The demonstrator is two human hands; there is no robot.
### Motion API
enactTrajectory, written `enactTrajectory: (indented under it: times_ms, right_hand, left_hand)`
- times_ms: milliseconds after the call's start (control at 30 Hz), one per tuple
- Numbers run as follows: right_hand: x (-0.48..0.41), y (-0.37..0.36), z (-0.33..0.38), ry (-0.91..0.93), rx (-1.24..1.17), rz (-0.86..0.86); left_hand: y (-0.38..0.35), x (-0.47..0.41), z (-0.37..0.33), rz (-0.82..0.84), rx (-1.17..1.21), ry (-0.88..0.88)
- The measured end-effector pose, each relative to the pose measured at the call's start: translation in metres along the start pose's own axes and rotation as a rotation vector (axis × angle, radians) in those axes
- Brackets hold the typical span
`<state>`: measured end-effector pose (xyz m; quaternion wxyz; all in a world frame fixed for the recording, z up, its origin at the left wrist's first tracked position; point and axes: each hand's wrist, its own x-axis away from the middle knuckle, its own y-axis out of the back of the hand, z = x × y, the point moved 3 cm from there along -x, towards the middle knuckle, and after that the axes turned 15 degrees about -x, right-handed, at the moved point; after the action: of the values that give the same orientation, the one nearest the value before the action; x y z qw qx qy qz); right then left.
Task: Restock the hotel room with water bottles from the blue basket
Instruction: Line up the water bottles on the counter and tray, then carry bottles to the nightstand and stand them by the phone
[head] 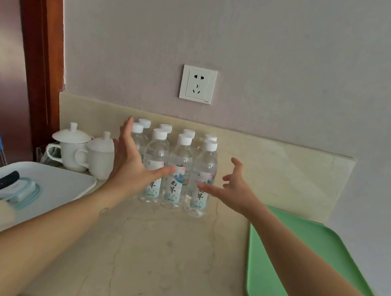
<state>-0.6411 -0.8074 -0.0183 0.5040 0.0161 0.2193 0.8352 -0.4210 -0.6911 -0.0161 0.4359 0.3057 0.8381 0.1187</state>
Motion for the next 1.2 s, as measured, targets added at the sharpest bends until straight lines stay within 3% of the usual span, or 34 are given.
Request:
enactTrajectory:
  times_ms: [200, 467, 667, 967, 1200]
  right_hand:
    - [0.027, 0.045, 0.002, 0.026, 0.076, -0.042]
    - [0.132, 0.131, -0.004, -0.015, 0.218, -0.339]
    - [0.258, 0.178, -0.012, -0.164, 0.257, -0.516]
    - [0.457, 0.229, -0.016, -0.365, 0.316, -0.693]
    - [0.580, 0.299, -0.024, -0.457, 0.348, -0.832]
  left_hand:
    - [-0.006, 0.009, -0.083, -0.115, -0.113, -0.294]
    - [-0.054, 0.052, -0.202, 0.065, -0.089, -0.656]
    - [-0.076, 0.125, -0.255, 0.243, 0.083, -0.666]
    - [-0.087, 0.257, -0.368, 0.390, 0.293, -0.815]
    - [-0.119, 0.347, -0.469, 0.512, 0.342, -0.871]
